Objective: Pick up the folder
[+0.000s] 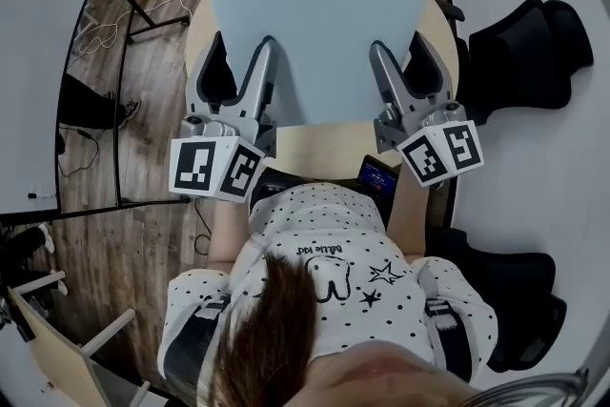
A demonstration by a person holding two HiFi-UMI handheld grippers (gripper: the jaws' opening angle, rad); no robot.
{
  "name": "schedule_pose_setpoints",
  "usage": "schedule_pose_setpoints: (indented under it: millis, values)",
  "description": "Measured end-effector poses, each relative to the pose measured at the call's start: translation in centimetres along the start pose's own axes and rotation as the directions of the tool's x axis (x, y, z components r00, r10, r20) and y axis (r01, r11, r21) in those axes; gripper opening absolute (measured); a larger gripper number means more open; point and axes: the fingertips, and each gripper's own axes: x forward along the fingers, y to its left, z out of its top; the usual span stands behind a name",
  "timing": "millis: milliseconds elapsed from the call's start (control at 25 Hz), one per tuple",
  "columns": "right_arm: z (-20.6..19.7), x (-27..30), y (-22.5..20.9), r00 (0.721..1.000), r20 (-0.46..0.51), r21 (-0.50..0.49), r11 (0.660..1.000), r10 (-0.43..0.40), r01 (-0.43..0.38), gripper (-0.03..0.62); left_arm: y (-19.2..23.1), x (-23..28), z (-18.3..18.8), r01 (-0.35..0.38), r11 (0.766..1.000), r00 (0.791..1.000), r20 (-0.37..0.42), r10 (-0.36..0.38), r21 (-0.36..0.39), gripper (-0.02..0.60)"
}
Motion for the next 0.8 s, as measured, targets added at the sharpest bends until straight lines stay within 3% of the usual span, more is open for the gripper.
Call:
schedule_pose_setpoints:
  millis: [800]
  values:
    - [0.56,0.14,0.79,0.999,0.011,-0.004,1.000,0.031,-0.031,0.270,-0.02,-0.91,0.88,-0.026,1.000,1.000,0.016,0.026,0.006,0.270]
